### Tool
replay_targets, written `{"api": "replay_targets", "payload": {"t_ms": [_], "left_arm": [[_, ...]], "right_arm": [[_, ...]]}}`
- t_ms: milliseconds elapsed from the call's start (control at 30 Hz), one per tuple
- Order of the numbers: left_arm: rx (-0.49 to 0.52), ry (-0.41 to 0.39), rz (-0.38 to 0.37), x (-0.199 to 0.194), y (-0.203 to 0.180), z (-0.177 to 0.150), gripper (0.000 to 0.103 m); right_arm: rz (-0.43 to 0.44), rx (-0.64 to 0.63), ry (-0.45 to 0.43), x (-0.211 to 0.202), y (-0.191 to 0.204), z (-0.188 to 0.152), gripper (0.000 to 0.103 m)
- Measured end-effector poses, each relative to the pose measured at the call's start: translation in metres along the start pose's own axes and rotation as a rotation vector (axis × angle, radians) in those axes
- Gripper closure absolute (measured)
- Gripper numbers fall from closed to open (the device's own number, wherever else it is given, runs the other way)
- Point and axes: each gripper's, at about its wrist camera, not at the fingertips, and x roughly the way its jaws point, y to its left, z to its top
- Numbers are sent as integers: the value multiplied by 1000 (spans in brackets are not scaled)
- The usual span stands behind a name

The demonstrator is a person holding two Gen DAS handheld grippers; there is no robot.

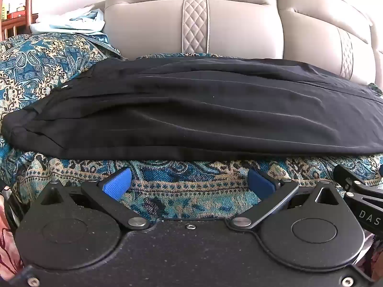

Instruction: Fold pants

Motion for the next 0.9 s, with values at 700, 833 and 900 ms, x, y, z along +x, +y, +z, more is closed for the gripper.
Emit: {"api": "replay_targets", "payload": {"t_ms": [700,833,900], "left_arm": [[0,8,1,0,0,0,0],[1,7,1,0,0,0,0],[1,7,1,0,0,0,0]], "right_arm": [[0,0,0,0,0,0,0],[0,0,0,0,0,-1,0],[0,0,0,0,0,-1,0]]}}
